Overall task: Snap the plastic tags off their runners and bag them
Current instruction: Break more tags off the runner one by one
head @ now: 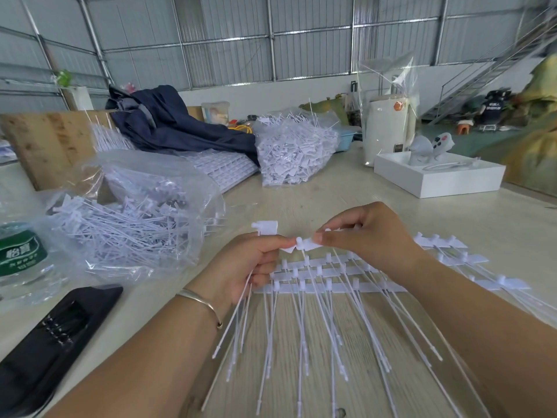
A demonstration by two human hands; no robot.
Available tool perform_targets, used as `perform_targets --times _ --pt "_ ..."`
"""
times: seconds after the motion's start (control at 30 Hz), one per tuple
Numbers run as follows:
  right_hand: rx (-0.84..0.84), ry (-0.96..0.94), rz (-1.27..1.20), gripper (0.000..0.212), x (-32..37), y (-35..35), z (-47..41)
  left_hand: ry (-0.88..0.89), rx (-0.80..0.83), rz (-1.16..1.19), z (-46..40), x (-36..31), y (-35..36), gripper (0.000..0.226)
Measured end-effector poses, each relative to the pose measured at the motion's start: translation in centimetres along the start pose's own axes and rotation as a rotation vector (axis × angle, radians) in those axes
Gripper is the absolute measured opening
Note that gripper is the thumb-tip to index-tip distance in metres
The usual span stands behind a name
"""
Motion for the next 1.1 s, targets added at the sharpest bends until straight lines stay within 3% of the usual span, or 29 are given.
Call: perform_targets --times 0.2,0.4,0.63,0.93,1.1 --pt "-0.009 0.011 0.004 0.009 -0.1 -0.4 -0.1 0.016 -0.153 -0.275 0.2 0.0 -1.1 0.043" --pt "-0.050 -0.069 0.097 0.021 -0.3 -0.2 -0.4 0.008 -0.028 -0.007 -0.1 0.1 -0.5 0.023" --pt "-0.010 -0.175 0.272 0.031 0.1 0.4 -0.2 -0.074 -0.038 0.254 -0.1 0.4 -0.3 0.041" --pt "0.039 -0.227 0.407 0.023 0.7 0.9 0.1 0.034 0.108 0.099 0.2 -0.4 1.1 0.041" --pt "0.009 -0.227 0.429 0.019 0.7 0.7 0.1 0.102 0.000 0.072 -0.1 0.0 0.3 0.023"
Point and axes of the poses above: each hand's wrist, its own z-axis away from the middle knuckle, its own y-axis out of the palm, x = y × z, the point moved 5 cm from there along -z, towards the middle knuckle, and after that the axes turned 4 degrees about x, right-handed, at the moved point
